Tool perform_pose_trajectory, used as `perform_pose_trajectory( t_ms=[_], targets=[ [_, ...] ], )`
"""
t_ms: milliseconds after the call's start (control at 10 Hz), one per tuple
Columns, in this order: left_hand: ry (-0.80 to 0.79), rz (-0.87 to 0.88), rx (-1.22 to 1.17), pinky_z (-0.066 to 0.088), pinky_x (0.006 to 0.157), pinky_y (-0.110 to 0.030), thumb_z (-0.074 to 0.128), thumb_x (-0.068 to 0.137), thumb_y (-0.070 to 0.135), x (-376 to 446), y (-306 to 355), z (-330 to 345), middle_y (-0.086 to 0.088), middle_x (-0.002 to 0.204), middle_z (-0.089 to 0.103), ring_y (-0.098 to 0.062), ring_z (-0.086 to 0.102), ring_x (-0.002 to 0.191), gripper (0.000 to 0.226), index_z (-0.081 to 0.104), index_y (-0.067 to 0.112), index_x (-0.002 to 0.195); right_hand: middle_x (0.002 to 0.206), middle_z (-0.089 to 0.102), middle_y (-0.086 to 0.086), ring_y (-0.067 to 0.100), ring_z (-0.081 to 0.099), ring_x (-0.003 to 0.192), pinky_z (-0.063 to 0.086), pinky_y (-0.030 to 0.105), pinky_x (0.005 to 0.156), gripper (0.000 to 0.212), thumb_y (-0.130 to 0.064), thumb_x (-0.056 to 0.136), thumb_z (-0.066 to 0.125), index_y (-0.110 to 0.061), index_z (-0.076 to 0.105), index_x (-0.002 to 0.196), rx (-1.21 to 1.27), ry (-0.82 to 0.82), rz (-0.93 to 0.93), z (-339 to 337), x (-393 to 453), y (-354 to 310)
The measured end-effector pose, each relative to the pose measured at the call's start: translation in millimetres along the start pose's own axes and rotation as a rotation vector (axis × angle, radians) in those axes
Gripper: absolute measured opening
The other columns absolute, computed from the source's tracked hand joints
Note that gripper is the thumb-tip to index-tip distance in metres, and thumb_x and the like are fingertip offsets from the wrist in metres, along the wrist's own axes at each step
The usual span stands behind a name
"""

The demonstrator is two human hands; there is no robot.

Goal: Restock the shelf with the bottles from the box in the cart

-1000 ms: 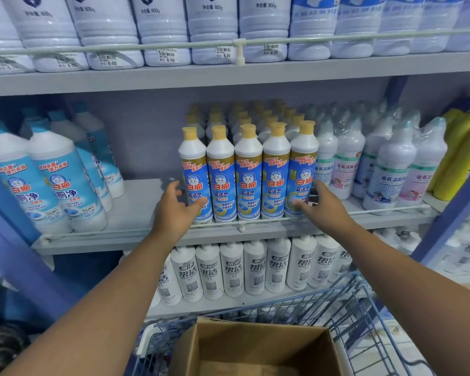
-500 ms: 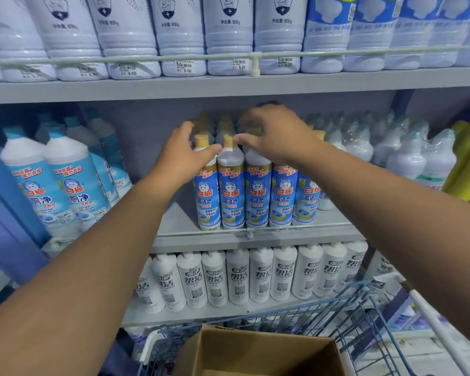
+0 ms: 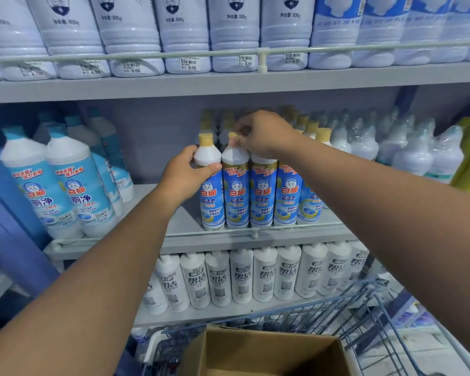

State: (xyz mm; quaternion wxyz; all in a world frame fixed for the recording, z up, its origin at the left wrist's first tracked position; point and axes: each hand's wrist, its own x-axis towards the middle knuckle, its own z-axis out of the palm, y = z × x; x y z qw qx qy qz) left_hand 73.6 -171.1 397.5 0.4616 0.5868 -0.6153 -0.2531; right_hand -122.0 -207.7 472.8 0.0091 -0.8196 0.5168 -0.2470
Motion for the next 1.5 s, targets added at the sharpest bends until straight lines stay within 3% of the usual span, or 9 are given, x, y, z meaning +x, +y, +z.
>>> perform_pose_trajectory(
  t_ms=[200,400,600,800,1000,1100,1300,1400,1500],
  targets=[
    [-0.033,-0.025,-0.032,0.053,0.083,-0.031,0.081,0.081,0.033,-13,-16,15,0.012,0.113,0.063,-0.001,0.062,0.097,0.053,0.05,0.03,0.124,0.115,0.068,-0.003,0.014,0.061,0.099,0.049,0.031,0.081,0.041,-0.047,0.091,0.057,-0.021,0.065,0.121,0.045,0.031,-0.037,-9,-16,18],
    [0.0,-0.099,-0.107,0.055,0.092,-0.044,0.078,0.084,0.029,-28,-32,30,0.006,0.118,0.067,-0.013,0.066,0.102,0.039,0.056,0.029,0.117,0.108,0.067,0.002,0.023,0.06,0.101,0.038,0.026,0.075,0.032,-0.038,0.088,0.061,-0.02,0.068,0.113,-0.058,0.182,0.005,-34,-49,83],
    [0.012,-0.118,-0.123,0.053,0.09,-0.038,0.074,0.088,0.026,-35,-36,35,0.009,0.113,0.064,-0.008,0.063,0.097,0.031,0.055,0.032,0.112,0.104,0.068,-0.001,0.018,0.059,0.091,0.042,0.028,0.074,0.035,-0.049,0.086,0.067,-0.019,0.071,0.104,-0.024,0.068,0.127,-39,-56,100],
    [-0.01,-0.178,-0.152,0.055,0.094,-0.051,0.076,0.086,0.032,-35,-40,33,0.009,0.12,0.067,-0.018,0.067,0.108,0.035,0.058,0.036,0.116,0.096,0.064,-0.004,0.017,0.058,0.087,0.039,0.026,0.071,0.042,-0.054,0.086,0.065,-0.02,0.068,0.11,0.073,0.06,0.231,-36,-51,96],
    [-0.01,-0.152,-0.106,0.054,0.097,-0.049,0.075,0.087,0.031,-38,-37,31,0.006,0.126,0.065,-0.015,0.065,0.11,0.042,0.057,0.027,0.125,0.112,0.067,0.0,0.019,0.058,0.095,0.042,0.028,0.076,0.044,-0.052,0.089,0.061,-0.02,0.065,0.12,0.035,0.031,0.213,-38,-56,92],
    [0.012,-0.135,-0.099,0.054,0.096,-0.047,0.076,0.086,0.029,-40,-26,27,0.01,0.126,0.062,-0.013,0.063,0.111,0.05,0.052,0.027,0.13,0.132,0.058,0.006,0.026,0.051,0.12,0.043,0.035,0.092,0.052,-0.05,0.09,0.059,-0.019,0.056,0.132,-0.023,0.075,0.172,-39,-63,93],
    [0.113,0.003,0.249,0.052,0.096,-0.048,0.073,0.087,0.033,-61,-7,29,0.001,0.138,0.051,-0.022,0.056,0.121,0.065,0.037,0.03,0.141,0.161,0.013,0.006,0.029,0.045,0.131,0.041,0.034,0.097,0.081,-0.028,0.091,0.06,-0.019,0.012,0.156,0.132,0.206,0.227,-6,-114,100],
    [0.182,0.016,0.476,0.035,0.111,-0.053,0.069,0.089,0.041,-87,8,37,-0.003,0.161,0.024,-0.03,0.027,0.146,0.082,0.02,0.03,0.154,0.164,-0.002,0.005,0.029,0.047,0.13,0.041,0.032,0.091,0.092,-0.026,0.092,0.06,-0.023,-0.007,0.156,0.165,0.117,0.271,-2,-141,102],
    [0.17,0.036,0.617,0.025,0.117,-0.05,0.06,0.093,0.048,-116,27,46,-0.001,0.166,0.008,-0.032,0.01,0.15,0.078,0.019,0.031,0.157,0.163,0.004,0.004,0.03,0.042,0.134,0.041,0.035,0.092,0.085,-0.026,0.094,0.058,-0.02,0.001,0.157,0.069,0.025,0.215,-8,-164,99]
  ],
)
